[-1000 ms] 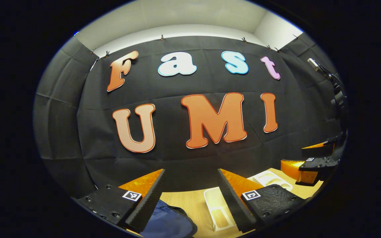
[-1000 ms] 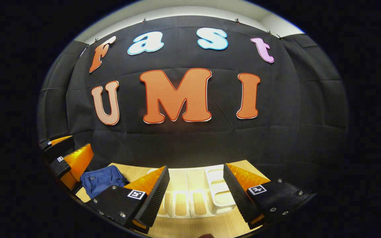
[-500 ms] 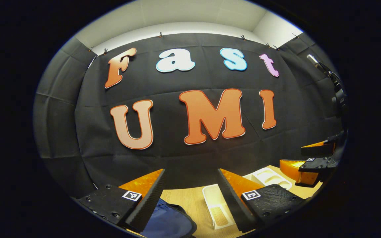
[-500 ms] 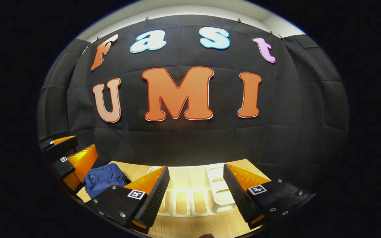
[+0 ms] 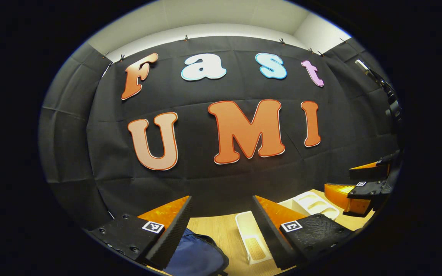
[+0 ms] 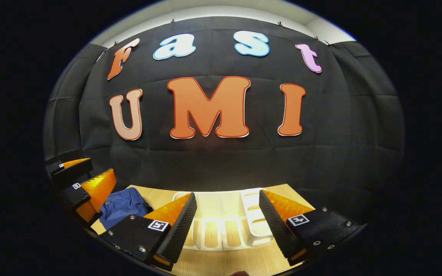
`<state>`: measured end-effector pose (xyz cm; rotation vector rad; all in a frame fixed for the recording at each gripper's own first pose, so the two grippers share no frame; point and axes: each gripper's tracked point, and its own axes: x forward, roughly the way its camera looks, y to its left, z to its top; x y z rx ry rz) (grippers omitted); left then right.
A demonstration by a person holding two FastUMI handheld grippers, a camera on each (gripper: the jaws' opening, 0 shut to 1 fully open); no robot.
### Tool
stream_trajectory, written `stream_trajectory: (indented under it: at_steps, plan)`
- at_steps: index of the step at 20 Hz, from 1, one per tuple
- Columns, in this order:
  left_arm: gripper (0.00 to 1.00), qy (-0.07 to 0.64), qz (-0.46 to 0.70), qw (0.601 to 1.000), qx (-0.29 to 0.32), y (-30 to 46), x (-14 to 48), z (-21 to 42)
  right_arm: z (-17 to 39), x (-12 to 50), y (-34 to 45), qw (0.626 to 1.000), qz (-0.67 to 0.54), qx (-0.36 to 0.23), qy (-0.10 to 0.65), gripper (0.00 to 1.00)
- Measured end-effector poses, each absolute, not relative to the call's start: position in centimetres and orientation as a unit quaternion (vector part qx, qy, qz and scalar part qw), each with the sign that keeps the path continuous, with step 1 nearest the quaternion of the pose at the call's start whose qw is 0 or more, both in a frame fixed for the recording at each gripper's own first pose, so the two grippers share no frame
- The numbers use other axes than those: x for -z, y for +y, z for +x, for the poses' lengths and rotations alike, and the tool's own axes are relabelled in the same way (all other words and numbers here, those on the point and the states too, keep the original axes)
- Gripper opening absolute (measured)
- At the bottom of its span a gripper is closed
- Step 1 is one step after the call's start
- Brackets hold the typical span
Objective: Open the schoolbag, grab two books from the bookshelf and put them into the schoolbag.
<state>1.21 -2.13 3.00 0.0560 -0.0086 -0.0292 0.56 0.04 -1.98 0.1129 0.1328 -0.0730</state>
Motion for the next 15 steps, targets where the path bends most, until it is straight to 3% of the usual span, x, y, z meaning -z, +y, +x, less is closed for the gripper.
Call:
stream_trajectory:
  at_steps: [15]
  plan:
    - [0.95, -0.005, 0.029, 0.999, 0.019, -2.2, -3.1, 1.7, 0.9, 1.3, -1.1, 0.995, 0.052, 0.057, 0.06, 0.97]
